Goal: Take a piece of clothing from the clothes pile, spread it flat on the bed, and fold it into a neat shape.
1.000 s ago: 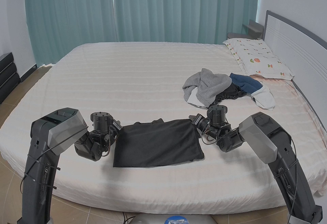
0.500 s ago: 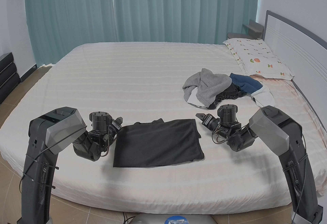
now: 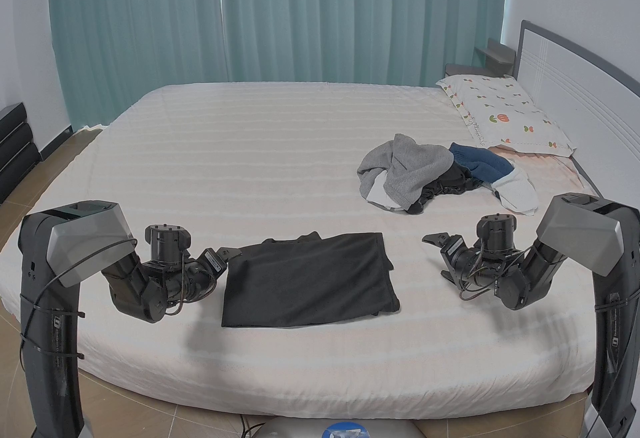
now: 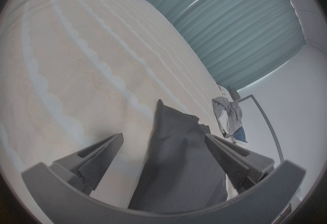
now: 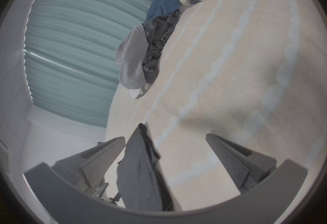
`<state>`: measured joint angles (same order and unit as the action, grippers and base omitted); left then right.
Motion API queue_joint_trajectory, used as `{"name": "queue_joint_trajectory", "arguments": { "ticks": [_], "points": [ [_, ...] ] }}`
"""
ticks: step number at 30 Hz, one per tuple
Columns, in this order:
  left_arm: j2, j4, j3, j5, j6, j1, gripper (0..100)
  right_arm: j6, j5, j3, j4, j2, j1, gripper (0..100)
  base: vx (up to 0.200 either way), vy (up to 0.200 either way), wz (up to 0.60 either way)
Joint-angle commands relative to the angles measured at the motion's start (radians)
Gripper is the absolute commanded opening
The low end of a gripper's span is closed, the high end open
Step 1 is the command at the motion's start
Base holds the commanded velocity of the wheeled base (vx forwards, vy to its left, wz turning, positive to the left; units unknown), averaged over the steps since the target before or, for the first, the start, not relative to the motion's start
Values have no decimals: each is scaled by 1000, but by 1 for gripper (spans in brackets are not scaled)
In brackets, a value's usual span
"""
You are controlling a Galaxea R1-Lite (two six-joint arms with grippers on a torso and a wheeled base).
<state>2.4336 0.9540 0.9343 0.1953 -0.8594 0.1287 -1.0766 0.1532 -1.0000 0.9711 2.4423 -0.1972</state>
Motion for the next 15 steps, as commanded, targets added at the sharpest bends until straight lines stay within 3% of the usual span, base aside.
{"name": "queue_joint_trajectory", "arguments": {
  "ticks": [1, 6, 11, 15],
  "points": [
    [-45, 3, -72, 27, 83, -18, 100, -20, 83, 106, 95, -45, 48, 100, 0, 0, 0],
    [-39, 3, -87, 29, 145, 3, 100, -9, 92, 158, 189, -29, 53, 100, 0, 0, 0],
    [-24, 51, -117, 36, 206, 11, 100, 56, 91, 187, 239, 0, 45, 100, 0, 0, 0],
    [-15, 92, -130, 39, 206, 49, 100, 66, 91, 198, 262, 3, 45, 100, 0, 0, 0]
  ]
}}
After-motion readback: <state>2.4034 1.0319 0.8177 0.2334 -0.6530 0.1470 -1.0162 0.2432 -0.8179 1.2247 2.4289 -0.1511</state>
